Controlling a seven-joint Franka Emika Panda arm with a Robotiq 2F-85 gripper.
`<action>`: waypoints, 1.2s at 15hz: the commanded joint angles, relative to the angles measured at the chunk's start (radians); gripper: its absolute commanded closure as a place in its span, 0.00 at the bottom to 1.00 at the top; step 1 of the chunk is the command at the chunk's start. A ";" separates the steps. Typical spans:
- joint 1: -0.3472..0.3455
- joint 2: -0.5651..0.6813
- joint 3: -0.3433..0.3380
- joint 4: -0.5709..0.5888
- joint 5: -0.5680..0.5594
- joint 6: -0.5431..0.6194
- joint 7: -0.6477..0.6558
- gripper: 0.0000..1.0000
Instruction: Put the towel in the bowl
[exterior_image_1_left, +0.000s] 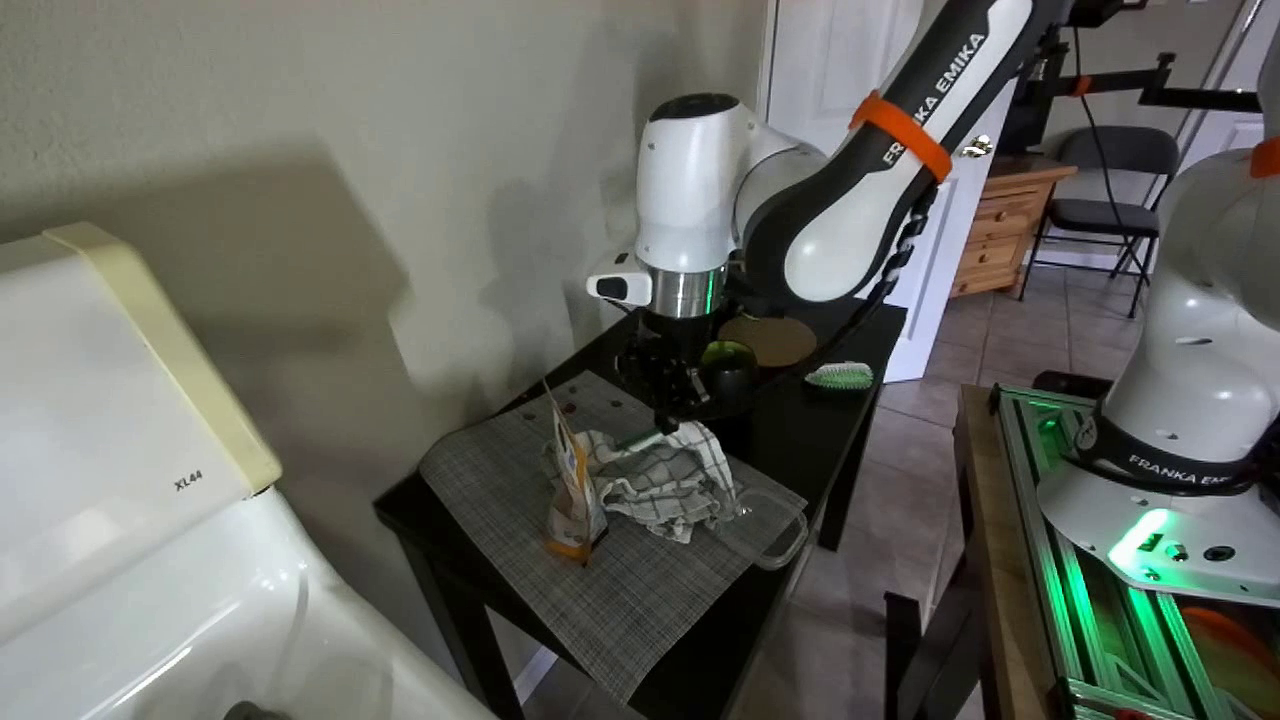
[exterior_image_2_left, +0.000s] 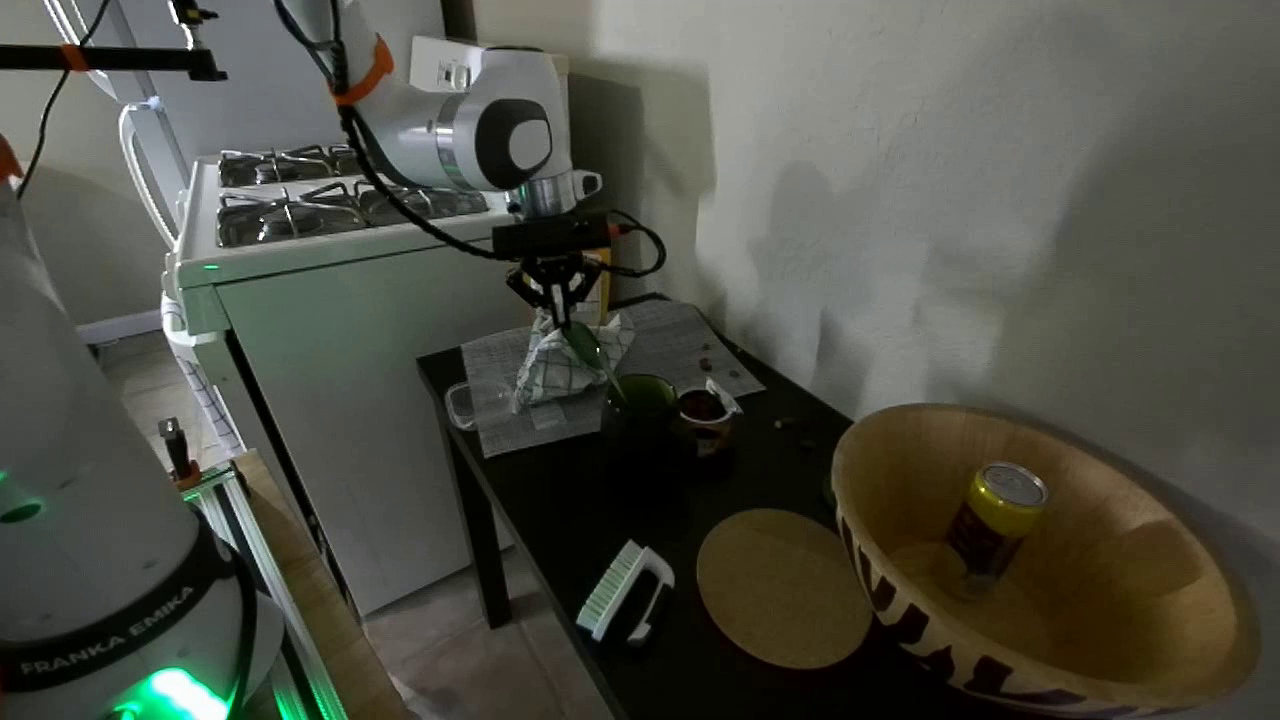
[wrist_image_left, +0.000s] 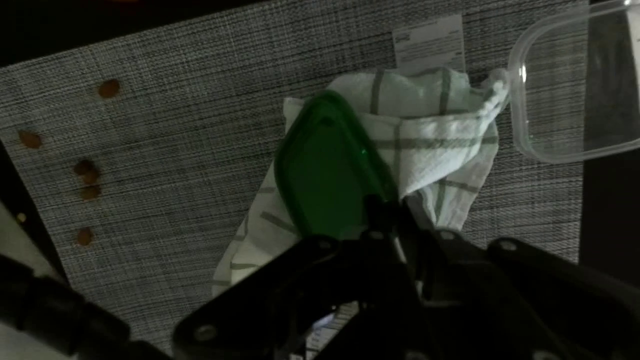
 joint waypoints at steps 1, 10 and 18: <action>0.002 -0.137 -0.007 -0.085 0.122 -0.012 -0.078 0.97; -0.045 -0.234 -0.087 -0.097 -0.166 0.214 0.329 0.97; -0.173 -0.237 -0.051 0.015 -0.518 0.211 0.701 0.97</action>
